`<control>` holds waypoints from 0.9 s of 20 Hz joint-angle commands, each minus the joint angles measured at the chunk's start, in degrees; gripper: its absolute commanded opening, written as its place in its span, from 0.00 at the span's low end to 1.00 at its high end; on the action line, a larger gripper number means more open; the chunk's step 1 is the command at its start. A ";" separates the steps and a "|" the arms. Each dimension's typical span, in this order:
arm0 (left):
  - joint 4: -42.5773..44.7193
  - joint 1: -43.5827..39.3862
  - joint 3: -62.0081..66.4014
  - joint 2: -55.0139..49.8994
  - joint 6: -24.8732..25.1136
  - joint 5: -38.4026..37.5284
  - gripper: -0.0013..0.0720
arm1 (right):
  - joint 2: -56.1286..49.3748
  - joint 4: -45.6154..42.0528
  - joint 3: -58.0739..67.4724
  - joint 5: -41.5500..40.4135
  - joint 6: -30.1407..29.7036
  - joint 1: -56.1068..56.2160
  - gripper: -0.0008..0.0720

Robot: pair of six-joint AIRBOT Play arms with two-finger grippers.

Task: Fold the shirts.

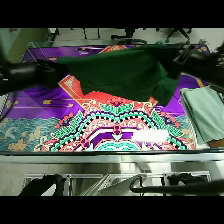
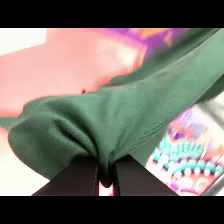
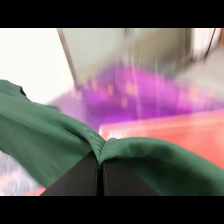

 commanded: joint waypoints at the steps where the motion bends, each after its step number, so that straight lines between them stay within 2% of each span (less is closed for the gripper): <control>1: 0.33 -0.61 5.27 6.62 -0.55 -1.16 0.06 | 7.56 -1.77 1.33 -0.33 -2.62 -0.17 0.03; 4: 0.61 -0.61 0.90 8.55 -1.01 -1.53 0.06 | 5.42 -6.82 1.27 2.36 -1.55 -0.17 0.03; 7: 0.57 -0.61 -8.13 5.81 -1.01 -1.18 0.06 | -4.35 -6.93 1.16 8.98 -1.46 -0.15 0.03; 11: 0.57 -0.61 -18.40 -4.50 -0.94 -0.74 0.06 | -23.98 -5.40 1.16 15.61 -0.22 0.90 0.03; 16: 0.59 -0.61 -27.54 -18.86 0.66 0.55 0.06 | -44.68 -3.34 1.18 16.59 2.10 6.78 0.04; 17: 0.59 -0.59 -28.33 -21.27 1.66 0.63 0.06 | -46.82 -1.64 1.18 16.59 2.16 7.02 0.07; 18: 0.59 -0.52 -28.48 -23.37 2.60 0.46 0.06 | -47.84 0.00 1.18 16.46 2.19 6.64 0.24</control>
